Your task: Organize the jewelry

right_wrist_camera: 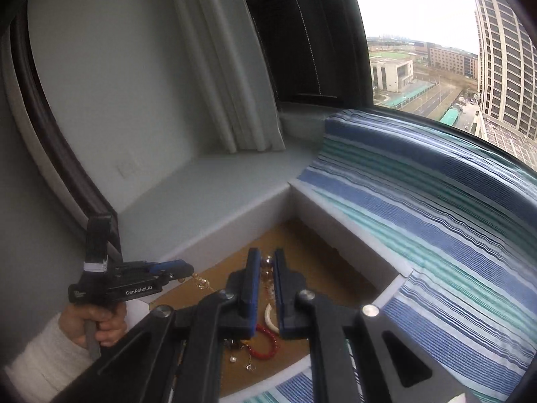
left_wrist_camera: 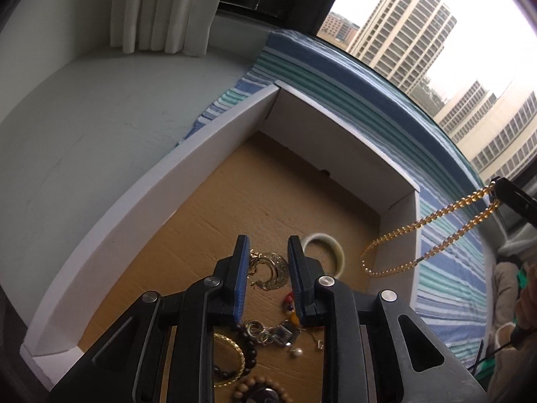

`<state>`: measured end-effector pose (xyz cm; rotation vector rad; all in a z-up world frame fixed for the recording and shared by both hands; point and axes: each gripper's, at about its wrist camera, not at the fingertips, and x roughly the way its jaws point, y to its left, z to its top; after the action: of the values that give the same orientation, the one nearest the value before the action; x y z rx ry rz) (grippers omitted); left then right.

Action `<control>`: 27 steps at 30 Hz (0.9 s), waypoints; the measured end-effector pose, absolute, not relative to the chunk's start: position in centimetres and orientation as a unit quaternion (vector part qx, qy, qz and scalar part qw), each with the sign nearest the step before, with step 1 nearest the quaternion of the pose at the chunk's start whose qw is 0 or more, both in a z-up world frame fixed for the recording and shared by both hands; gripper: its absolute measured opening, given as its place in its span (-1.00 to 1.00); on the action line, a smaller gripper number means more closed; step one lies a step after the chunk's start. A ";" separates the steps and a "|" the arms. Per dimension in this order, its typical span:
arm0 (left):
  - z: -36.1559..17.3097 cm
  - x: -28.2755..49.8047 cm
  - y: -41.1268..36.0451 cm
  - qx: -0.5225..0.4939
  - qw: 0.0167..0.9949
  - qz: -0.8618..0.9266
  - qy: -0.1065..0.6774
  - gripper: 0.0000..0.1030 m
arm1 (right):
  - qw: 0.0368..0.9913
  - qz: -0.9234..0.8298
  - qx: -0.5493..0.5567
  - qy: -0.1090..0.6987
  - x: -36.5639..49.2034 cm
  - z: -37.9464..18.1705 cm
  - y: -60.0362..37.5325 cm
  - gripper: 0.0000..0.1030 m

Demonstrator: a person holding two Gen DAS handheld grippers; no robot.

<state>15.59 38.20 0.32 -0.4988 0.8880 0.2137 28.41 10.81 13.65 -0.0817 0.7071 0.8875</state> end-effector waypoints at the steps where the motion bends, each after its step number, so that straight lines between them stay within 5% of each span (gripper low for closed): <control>1: -0.6 15.8 38.1 -0.235 0.864 0.107 0.433 -0.55 | 0.839 0.417 -0.050 0.345 28.8 12.2 11.6 -0.84; 4: -2.6 16.0 37.5 -0.221 0.852 0.126 0.458 -0.46 | 0.825 0.399 -0.084 0.391 29.7 7.3 13.3 -0.83; 7: -2.7 15.1 36.3 -0.192 0.853 0.139 0.464 0.17 | 0.812 0.373 -0.124 0.431 30.3 3.4 14.6 -0.80; 8: -2.4 14.5 35.7 -0.175 0.856 0.153 0.461 0.46 | 0.812 0.366 -0.134 0.434 30.3 2.7 14.7 -0.59; 9: -1.9 14.0 35.0 -0.155 0.860 0.171 0.456 0.57 | 0.813 0.361 -0.140 0.435 30.1 2.2 14.6 -0.20; 11: -0.8 12.7 33.5 -0.110 0.867 0.211 0.439 0.89 | 0.814 0.362 -0.136 0.434 29.5 1.9 13.9 0.23; 12: -0.6 12.3 33.1 -0.091 0.868 0.230 0.430 0.96 | 0.814 0.364 -0.133 0.432 29.3 1.8 13.8 0.24; 17: 0.4 10.0 31.2 -0.081 0.868 0.284 0.399 0.98 | 0.824 0.360 -0.164 0.406 26.8 1.3 13.5 0.43; 27: 0.3 7.6 29.2 -0.085 0.860 0.320 0.389 0.98 | 0.826 0.379 -0.193 0.369 22.4 0.8 13.6 0.43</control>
<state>7.58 29.21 0.26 -0.1782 0.8160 0.6709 22.36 13.64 0.79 -0.4110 0.7833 0.8049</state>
